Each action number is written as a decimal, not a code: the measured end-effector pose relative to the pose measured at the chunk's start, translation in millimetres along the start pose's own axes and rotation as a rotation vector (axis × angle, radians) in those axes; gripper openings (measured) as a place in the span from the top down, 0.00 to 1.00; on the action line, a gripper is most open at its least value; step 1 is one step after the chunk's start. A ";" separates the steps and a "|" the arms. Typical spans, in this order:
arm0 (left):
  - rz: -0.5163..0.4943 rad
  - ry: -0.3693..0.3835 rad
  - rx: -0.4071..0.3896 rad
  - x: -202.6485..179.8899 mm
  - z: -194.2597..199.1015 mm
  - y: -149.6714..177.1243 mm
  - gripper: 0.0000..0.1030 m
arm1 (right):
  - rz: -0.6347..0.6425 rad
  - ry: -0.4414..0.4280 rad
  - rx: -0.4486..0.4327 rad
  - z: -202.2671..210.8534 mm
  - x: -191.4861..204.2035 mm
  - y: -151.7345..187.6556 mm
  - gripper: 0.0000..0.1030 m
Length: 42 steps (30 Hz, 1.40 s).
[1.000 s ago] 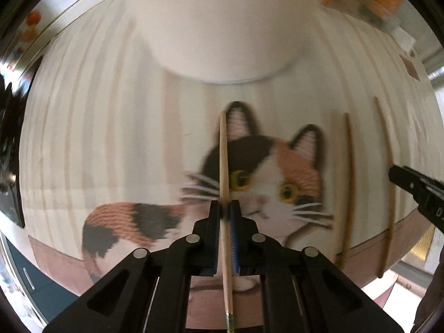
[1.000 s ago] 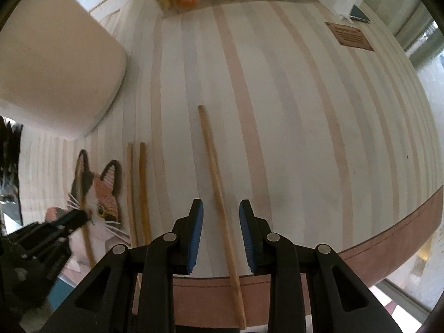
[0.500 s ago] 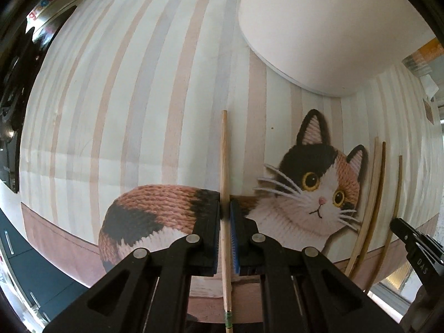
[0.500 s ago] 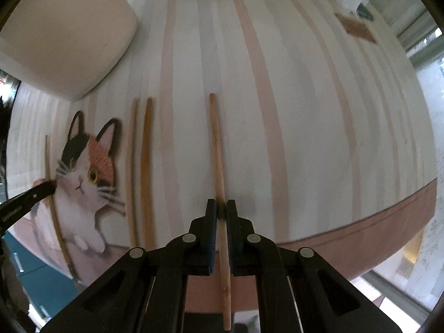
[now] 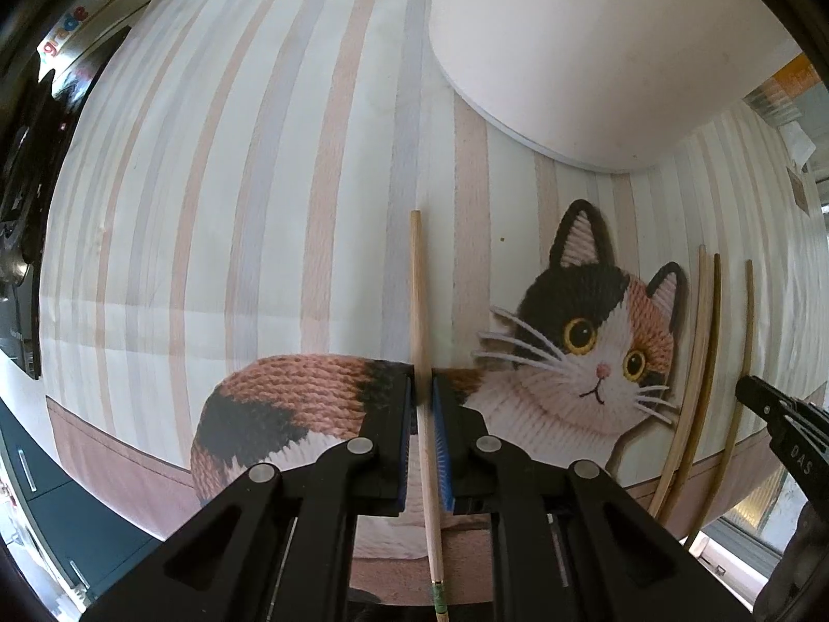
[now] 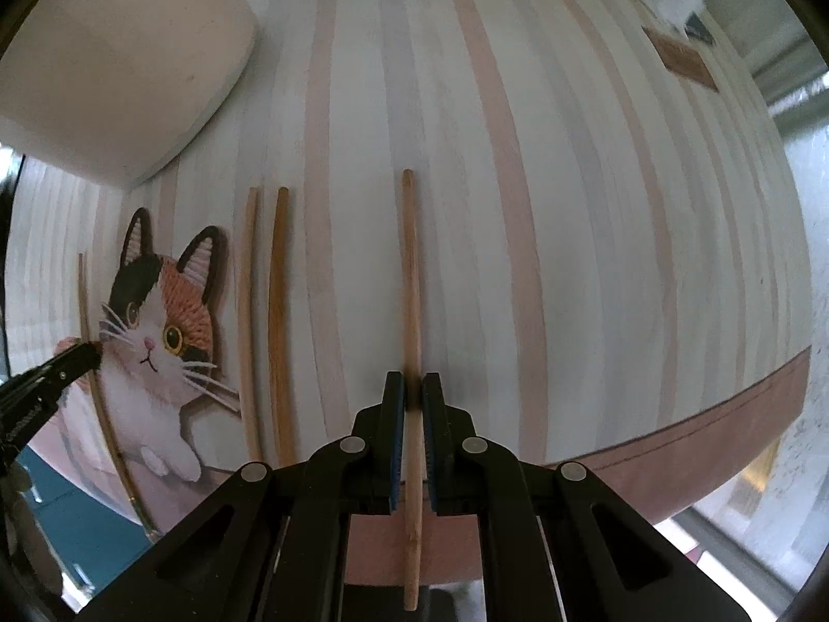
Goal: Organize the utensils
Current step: 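Lower both tools to the mat and grasp one chopstick each, then lift both held chopsticks and carry them over the pink holder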
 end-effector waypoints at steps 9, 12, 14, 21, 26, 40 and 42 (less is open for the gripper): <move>-0.003 -0.002 0.001 2.5 -0.3 -2.1 0.92 | 0.009 -0.032 0.008 -1.1 25.7 -18.8 0.93; -0.008 -0.012 0.004 1.7 -0.9 -3.1 0.92 | 0.063 0.003 0.006 -2.1 39.6 -28.7 0.92; -0.008 -0.013 0.002 1.1 -1.7 -4.4 0.92 | 0.083 0.021 0.002 -2.2 48.0 -28.4 0.92; -0.002 -0.021 -0.036 5.2 2.2 -10.9 0.96 | 0.059 0.023 -0.020 -0.1 67.4 -19.4 0.93; -0.012 -0.047 -0.111 10.5 29.2 -20.4 0.96 | -0.006 -0.010 -0.062 3.6 33.2 -2.4 0.93; -0.004 -0.130 -0.365 42.4 125.9 -46.2 0.96 | -0.141 -0.099 -0.325 97.3 -9.4 -24.3 0.93; 0.020 -0.133 -0.388 52.2 133.4 -49.3 0.96 | -0.150 -0.099 -0.361 110.0 -15.2 -31.5 0.93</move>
Point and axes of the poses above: each gripper's, at about its wrist camera, not at the fingertips, and z roughly against the way its jaws point, x to its left, y to its underside, the point moved 8 cm from there along -z, roughly the way its jaws point, and after that the axes turned 12 degrees about y, right-handed, at the moved point
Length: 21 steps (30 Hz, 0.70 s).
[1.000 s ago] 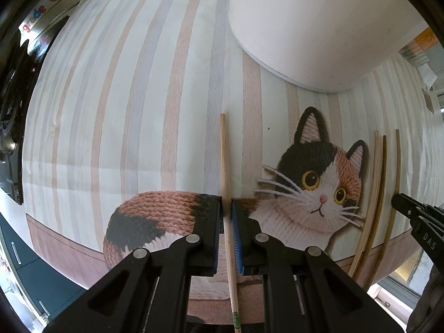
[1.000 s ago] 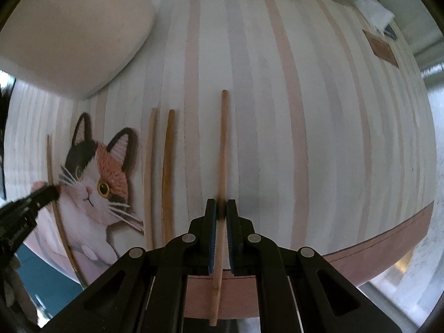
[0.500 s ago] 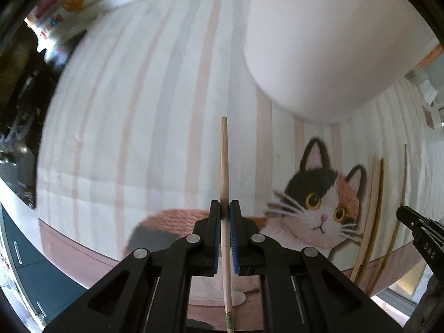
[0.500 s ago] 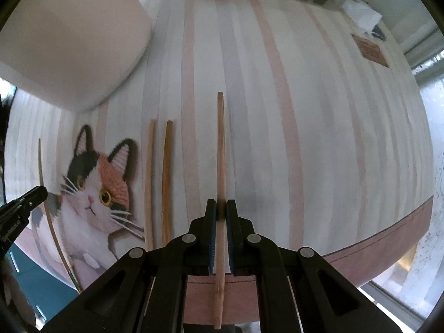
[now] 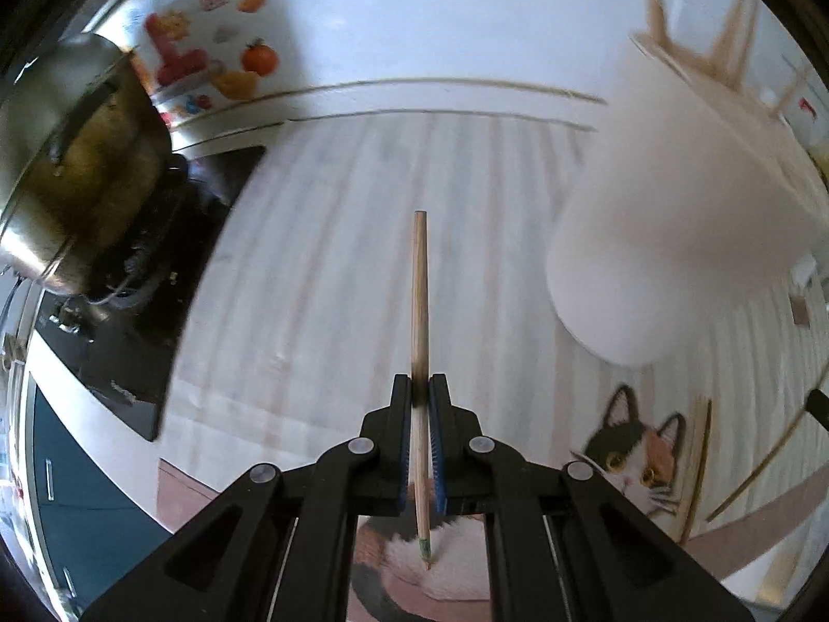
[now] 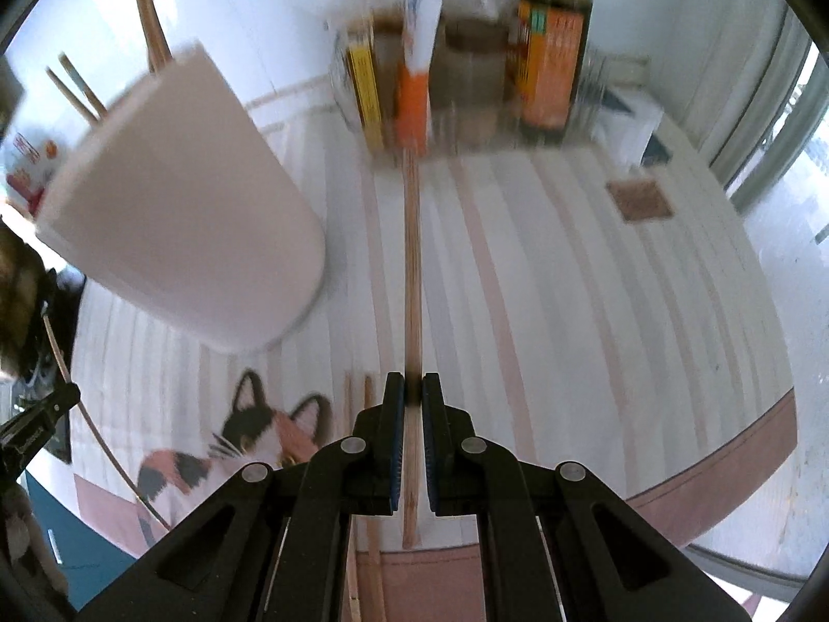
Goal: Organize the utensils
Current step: 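Lift both held chopsticks and carry them over the pink holder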
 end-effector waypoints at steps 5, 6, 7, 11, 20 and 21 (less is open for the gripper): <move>0.067 0.015 -0.070 20.3 22.3 -21.9 0.96 | -0.042 -0.020 -0.098 31.8 -7.8 -25.3 0.94; 0.078 0.023 -0.082 21.4 25.9 -24.9 0.96 | -0.054 -0.027 -0.119 39.1 -9.4 -31.9 0.94; 0.092 0.036 -0.096 21.8 31.8 -29.7 0.96 | -0.065 -0.035 -0.135 46.5 -10.9 -38.7 0.94; 0.137 0.101 -0.168 16.1 59.7 -51.8 0.96 | -0.107 -0.077 -0.192 73.0 -12.4 -64.3 0.94; 0.135 0.211 -0.336 -13.5 142.2 -110.3 0.96 | -0.158 -0.228 -0.290 141.9 -1.9 -119.5 0.94; 0.133 0.223 -0.351 -15.2 151.6 -115.6 0.96 | -0.160 -0.240 -0.296 146.1 -0.3 -122.1 0.94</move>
Point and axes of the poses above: each gripper's, at about its wrist camera, not at the fingertips, and z roughly against the way its jaws point, x to its left, y to its underside, the point moved 8 cm from there along -z, roughly the way its jaws point, and after that the axes turned 12 degrees about y, right-handed, at the moved point
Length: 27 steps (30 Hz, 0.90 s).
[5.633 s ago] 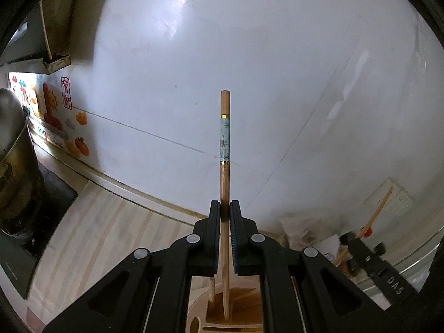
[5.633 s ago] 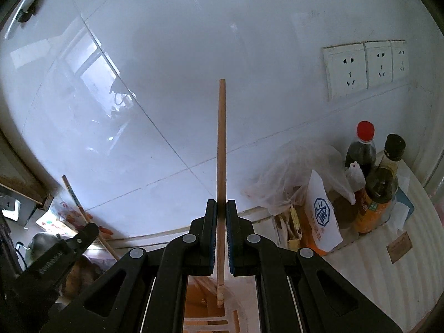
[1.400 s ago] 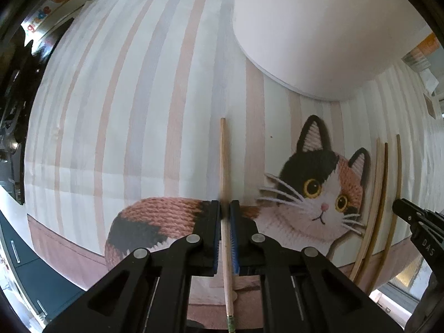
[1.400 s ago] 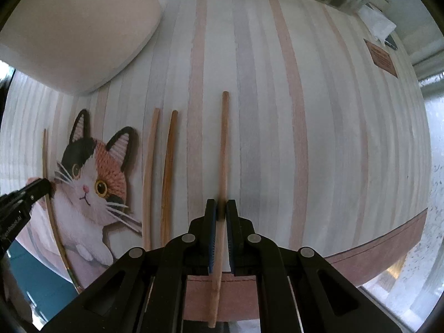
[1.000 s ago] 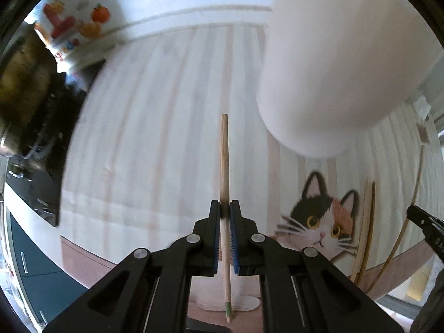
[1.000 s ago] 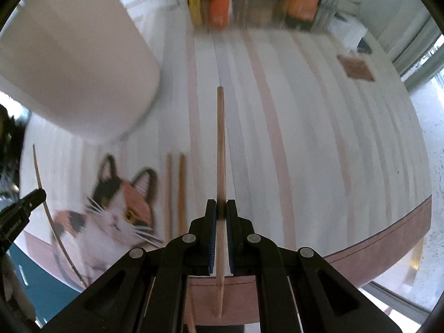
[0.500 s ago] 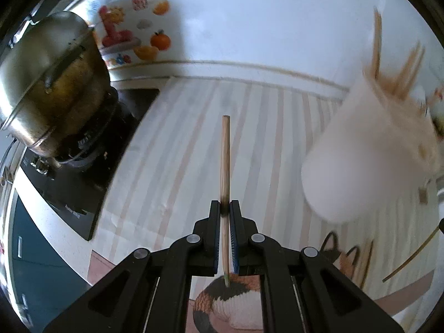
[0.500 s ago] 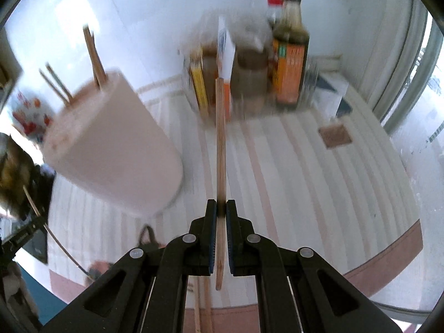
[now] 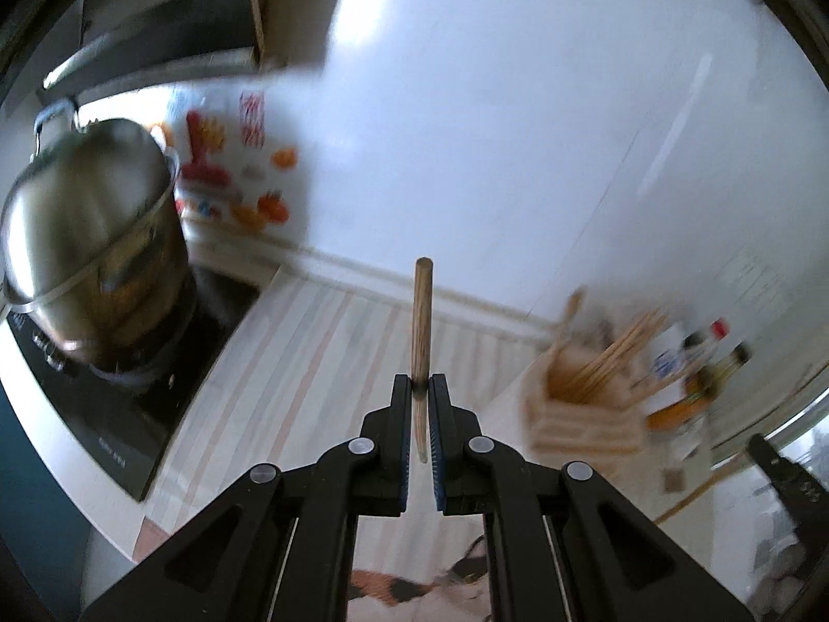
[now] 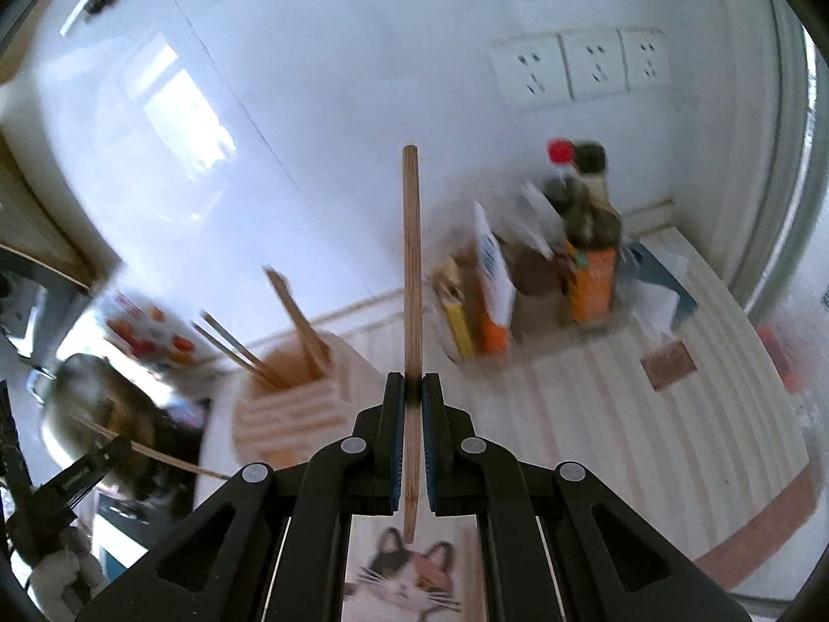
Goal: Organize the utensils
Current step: 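Lift both held chopsticks and carry them over the pink holder, then open both grippers to drop the chopsticks into the pink holder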
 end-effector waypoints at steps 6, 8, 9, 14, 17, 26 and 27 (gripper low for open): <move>-0.008 0.099 -0.062 -32.3 33.7 -49.3 0.96 | -0.031 -0.115 -0.014 19.9 25.7 -36.2 0.94; -0.016 0.119 -0.076 -42.8 39.3 -60.5 0.96 | -0.043 -0.136 -0.028 21.4 34.1 -49.2 0.94; -0.020 0.125 -0.080 -47.6 40.0 -64.8 0.96 | -0.048 -0.139 -0.038 20.4 37.5 -56.3 0.94; -0.012 0.164 -0.049 -68.3 23.5 -69.0 0.96 | -0.052 -0.137 -0.069 6.4 59.3 -82.6 0.94; -0.018 0.158 -0.017 -77.0 4.0 -66.3 0.96 | -0.050 -0.118 -0.078 -10.1 68.1 -93.7 0.94; -0.038 0.117 0.096 -86.9 -58.1 -48.7 0.96 | 0.026 -0.067 -0.060 -56.2 89.6 -99.2 0.94; -0.039 0.112 0.106 -87.8 -62.0 -46.4 0.96 | 0.036 -0.067 -0.056 -58.8 91.0 -97.9 0.94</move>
Point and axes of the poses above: each gripper's, at about its wrist camera, not at the fingertips, and z roughly against the way its jaws point, x to its left, y to its underside, the point moved 8 cm from there along -z, roughly the way its jaws point, and after that the axes turned 12 degrees about y, right-handed, at the moved point
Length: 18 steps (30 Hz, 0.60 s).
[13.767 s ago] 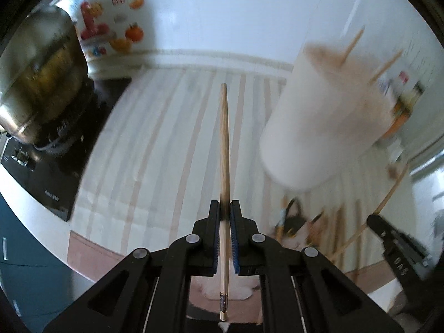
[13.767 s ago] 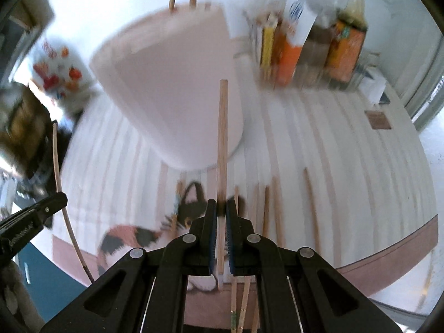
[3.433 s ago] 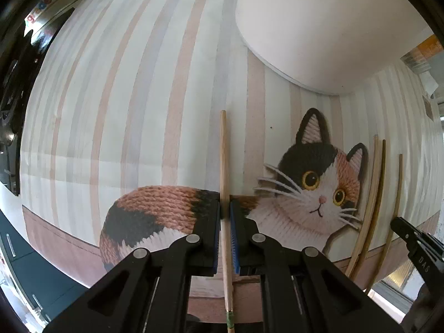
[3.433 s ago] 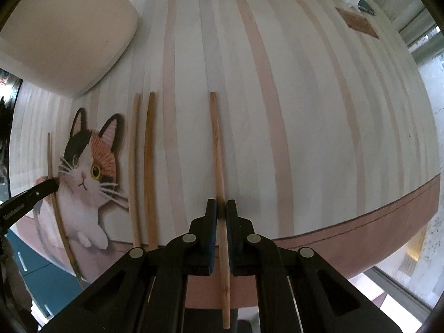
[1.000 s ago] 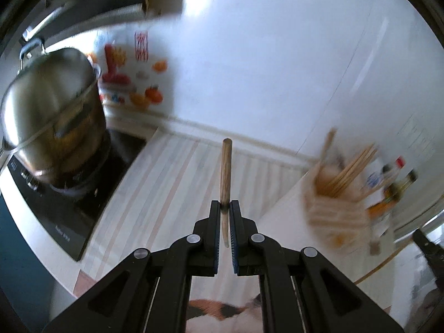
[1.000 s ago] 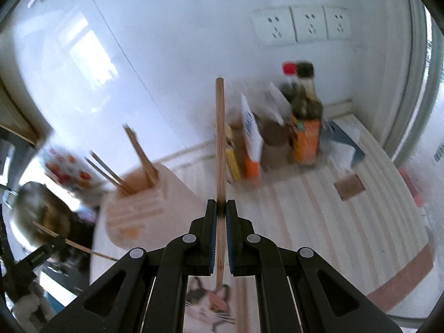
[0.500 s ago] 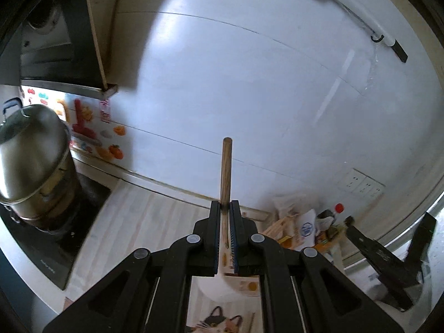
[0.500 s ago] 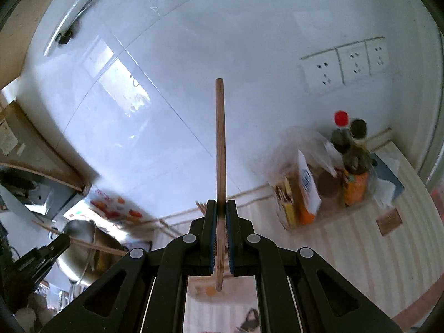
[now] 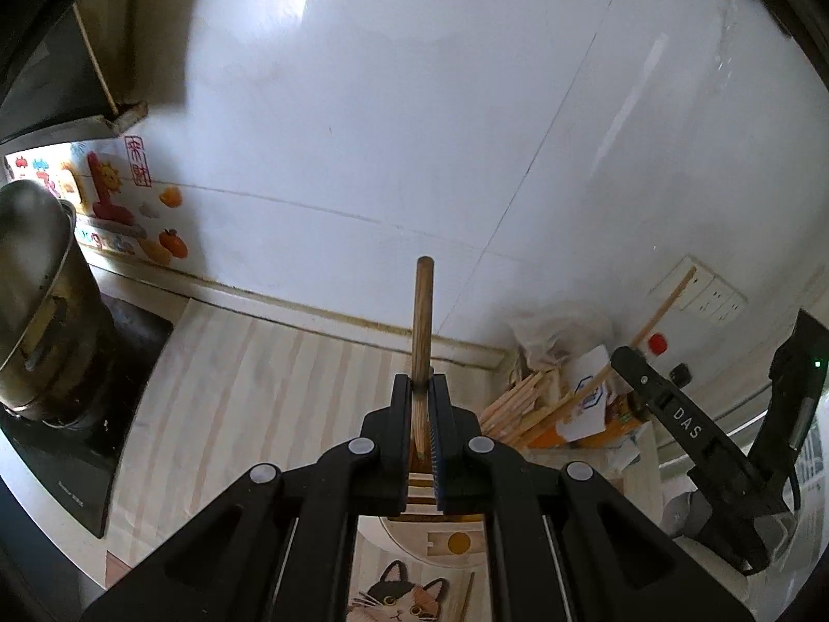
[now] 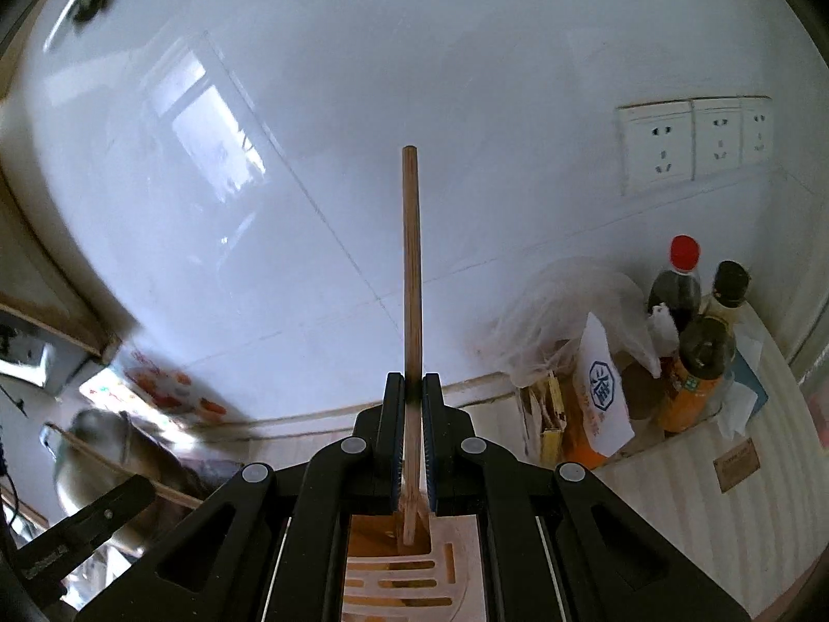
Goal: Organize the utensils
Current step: 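Open both grippers to drop the chopsticks into the pink holder, then lower both tools to the mat and grasp the last chopstick each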
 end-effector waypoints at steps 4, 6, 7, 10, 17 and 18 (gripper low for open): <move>0.004 -0.006 0.037 1.7 -13.0 4.7 0.96 | 0.031 0.003 0.029 -12.2 2.7 10.2 0.94; 0.005 0.000 0.058 0.0 -16.2 7.9 0.96 | 0.046 -0.002 0.050 -17.1 3.6 15.7 0.93; 0.006 0.006 0.071 0.0 -18.0 9.6 0.96 | 0.053 -0.004 0.060 -18.7 4.6 17.9 0.93; 0.016 0.025 0.105 -2.2 -18.8 13.7 0.94 | 0.084 -0.024 0.110 -23.3 9.0 25.5 0.93; -0.038 -0.058 0.040 1.5 10.6 6.8 0.29 | 0.058 -0.043 0.127 -7.2 1.0 29.8 0.58; -0.043 -0.067 0.024 3.7 16.0 6.4 0.29 | 0.052 -0.041 0.126 -3.8 -0.8 29.1 0.58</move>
Point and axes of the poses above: each gripper's, at about its wrist camera, not at the fingertips, and z roughly against the way its jaws point, x to its left, y to its underside, the point moved 8 cm from there along -z, roughly the way its jaws point, and after that the axes turned 12 degrees about y, right-handed, at the moved point
